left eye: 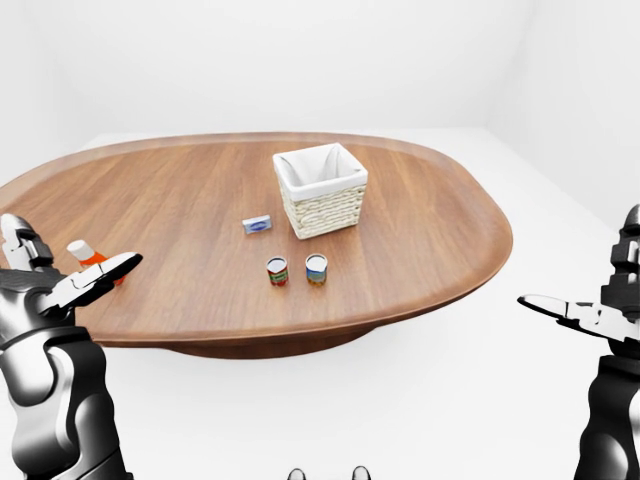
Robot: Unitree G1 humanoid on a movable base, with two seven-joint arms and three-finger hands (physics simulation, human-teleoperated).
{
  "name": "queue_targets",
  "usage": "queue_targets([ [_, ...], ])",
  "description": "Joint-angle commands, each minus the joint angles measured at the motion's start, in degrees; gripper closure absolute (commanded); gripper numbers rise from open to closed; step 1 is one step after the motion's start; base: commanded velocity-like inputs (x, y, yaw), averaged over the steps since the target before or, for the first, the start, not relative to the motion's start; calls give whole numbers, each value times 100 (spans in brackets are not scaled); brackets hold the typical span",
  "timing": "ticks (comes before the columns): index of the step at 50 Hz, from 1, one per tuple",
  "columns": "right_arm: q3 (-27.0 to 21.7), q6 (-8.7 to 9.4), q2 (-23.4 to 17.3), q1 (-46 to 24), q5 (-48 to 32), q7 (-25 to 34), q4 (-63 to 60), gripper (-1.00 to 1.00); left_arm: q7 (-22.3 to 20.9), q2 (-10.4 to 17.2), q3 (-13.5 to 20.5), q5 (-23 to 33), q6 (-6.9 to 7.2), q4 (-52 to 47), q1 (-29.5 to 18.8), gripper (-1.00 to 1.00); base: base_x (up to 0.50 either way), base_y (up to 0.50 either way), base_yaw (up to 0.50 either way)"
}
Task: Pick up the tomato sauce, and put it in the basket.
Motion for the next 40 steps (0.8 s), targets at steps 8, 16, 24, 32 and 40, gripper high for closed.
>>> queue_targets([
  [8, -1, 0, 21, -7, -18, 27, -13, -100, 3, -10, -15, 1, 0, 2, 9, -100, 41, 0, 0],
  [16, 19, 0, 24, -4, -26, 33, 24, -100, 4, -21, -14, 2, 0, -39, 27, -100, 41, -1, 0],
  [24, 16, 0, 14, -10, -19, 29, 9, -100, 7, -21, -7, -5, 0, -80, 25, -100, 41, -1, 0],
  [32, 48, 0, 11, -19, -39, 22, -13, -100, 20, -14, 3, -14, 0, -124, 18, -100, 41, -1, 0],
  [40, 5, 0, -64, -99, 21, -51, -173, -100, 19, -20, 7, -9, 0, -129, 17, -100, 41, -1, 0],
])
